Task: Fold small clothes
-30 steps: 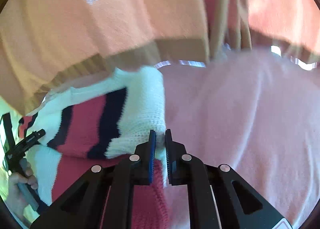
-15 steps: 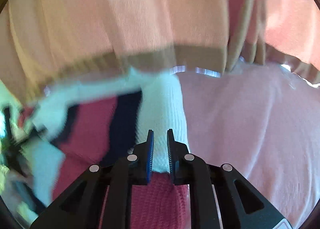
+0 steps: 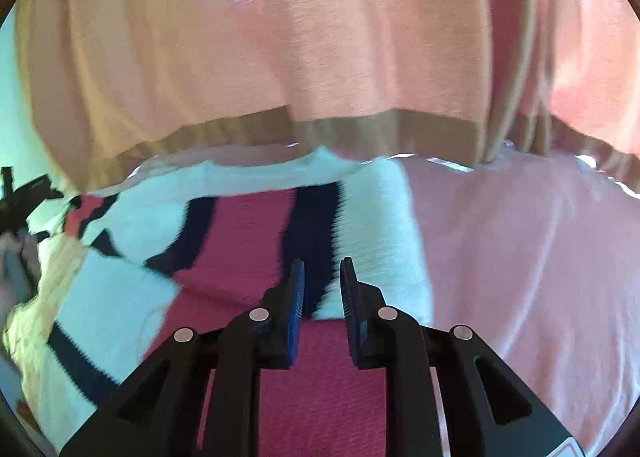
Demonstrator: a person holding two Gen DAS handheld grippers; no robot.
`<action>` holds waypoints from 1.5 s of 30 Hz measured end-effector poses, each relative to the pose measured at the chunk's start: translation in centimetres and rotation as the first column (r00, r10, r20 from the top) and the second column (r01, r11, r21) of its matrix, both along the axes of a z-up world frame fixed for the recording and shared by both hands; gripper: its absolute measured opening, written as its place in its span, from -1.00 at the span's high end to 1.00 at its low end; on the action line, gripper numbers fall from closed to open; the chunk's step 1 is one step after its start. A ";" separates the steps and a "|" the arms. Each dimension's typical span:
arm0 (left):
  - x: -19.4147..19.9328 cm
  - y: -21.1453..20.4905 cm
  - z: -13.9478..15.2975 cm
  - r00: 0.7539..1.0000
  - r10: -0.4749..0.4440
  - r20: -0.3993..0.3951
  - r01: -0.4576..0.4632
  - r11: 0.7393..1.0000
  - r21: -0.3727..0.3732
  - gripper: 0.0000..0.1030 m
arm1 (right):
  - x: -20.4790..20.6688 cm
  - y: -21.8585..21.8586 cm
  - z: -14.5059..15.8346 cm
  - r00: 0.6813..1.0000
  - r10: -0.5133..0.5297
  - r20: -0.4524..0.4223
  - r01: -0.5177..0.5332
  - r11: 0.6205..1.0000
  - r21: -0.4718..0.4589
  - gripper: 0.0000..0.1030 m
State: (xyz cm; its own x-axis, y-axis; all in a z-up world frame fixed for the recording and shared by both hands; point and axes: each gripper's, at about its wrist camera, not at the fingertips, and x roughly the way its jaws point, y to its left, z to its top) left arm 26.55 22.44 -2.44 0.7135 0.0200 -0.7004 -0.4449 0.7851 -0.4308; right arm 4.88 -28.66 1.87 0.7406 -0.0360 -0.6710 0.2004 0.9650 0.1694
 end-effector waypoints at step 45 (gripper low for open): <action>6.8 3.9 -4.5 0.993 0.048 -0.104 -0.050 0.999 -0.017 0.95 | 0.4 5.9 -0.2 0.980 0.197 0.001 -0.194 0.969 -0.153 0.12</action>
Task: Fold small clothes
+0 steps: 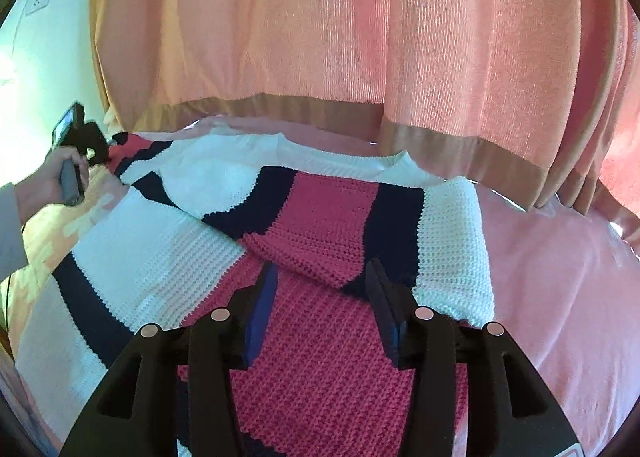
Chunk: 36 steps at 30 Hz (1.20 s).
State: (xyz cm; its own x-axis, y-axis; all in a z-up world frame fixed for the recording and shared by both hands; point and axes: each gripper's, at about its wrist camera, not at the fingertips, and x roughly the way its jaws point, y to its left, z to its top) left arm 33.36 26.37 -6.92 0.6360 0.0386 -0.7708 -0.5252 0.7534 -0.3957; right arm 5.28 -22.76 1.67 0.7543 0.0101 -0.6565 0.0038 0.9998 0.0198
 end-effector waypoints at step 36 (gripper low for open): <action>-13.4 -12.2 5.9 0.953 -0.296 -0.060 0.296 0.875 0.383 -0.53 | 11.8 17.0 -0.5 0.895 0.445 -0.042 -0.444 0.876 -0.189 -0.20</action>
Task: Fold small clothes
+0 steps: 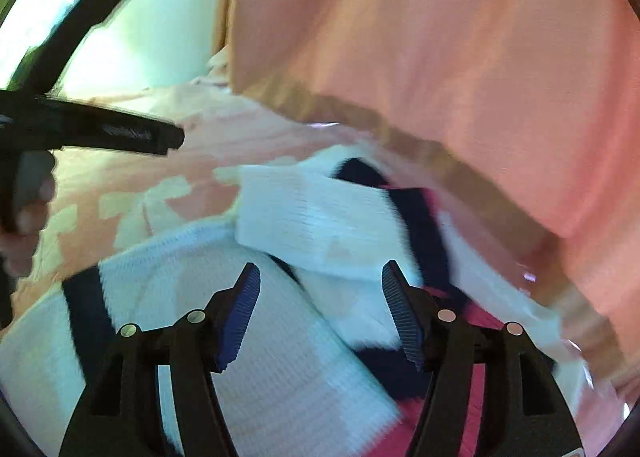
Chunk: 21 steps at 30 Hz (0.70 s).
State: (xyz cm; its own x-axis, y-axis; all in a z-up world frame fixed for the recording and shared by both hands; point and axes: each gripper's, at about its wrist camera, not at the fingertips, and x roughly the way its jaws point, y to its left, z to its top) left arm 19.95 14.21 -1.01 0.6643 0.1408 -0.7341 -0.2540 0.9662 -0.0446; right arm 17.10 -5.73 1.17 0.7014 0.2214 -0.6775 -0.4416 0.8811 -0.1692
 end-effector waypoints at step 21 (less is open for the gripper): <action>-0.6 -1.2 2.3 0.997 -0.074 0.032 0.078 0.988 -0.136 -0.54 | 0.0 -2.8 3.3 0.997 -0.079 0.015 0.078 0.997 0.021 0.02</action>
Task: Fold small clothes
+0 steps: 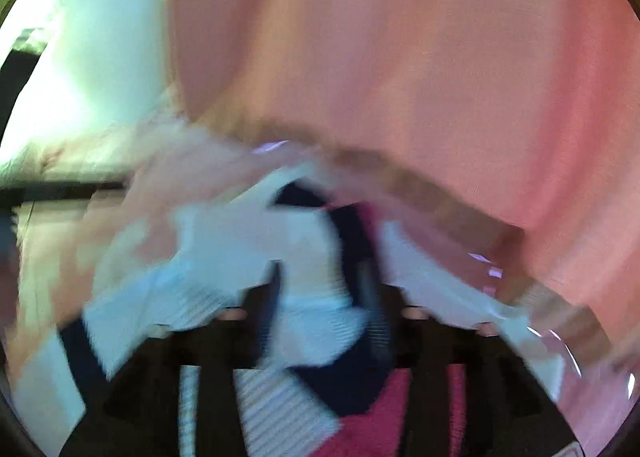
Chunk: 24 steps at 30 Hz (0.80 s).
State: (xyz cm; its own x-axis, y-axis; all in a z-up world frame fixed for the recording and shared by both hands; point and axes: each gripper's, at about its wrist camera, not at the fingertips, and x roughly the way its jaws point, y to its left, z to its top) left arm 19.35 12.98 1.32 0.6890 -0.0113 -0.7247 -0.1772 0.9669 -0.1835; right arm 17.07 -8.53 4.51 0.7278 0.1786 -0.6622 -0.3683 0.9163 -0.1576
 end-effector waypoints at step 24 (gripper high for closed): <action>1.8 -3.7 -4.1 0.960 -0.256 -0.114 0.177 0.868 -0.464 -0.56 | -1.6 -18.5 3.6 0.895 -0.369 -0.251 0.437 0.610 0.661 0.79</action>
State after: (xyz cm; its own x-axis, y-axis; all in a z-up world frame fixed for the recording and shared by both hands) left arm 21.17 9.30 -2.81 0.5016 -0.4945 -0.7098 -0.0392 0.8067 -0.5897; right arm 15.51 -27.00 8.16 0.7893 0.3047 -0.5330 0.0855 0.8051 0.5869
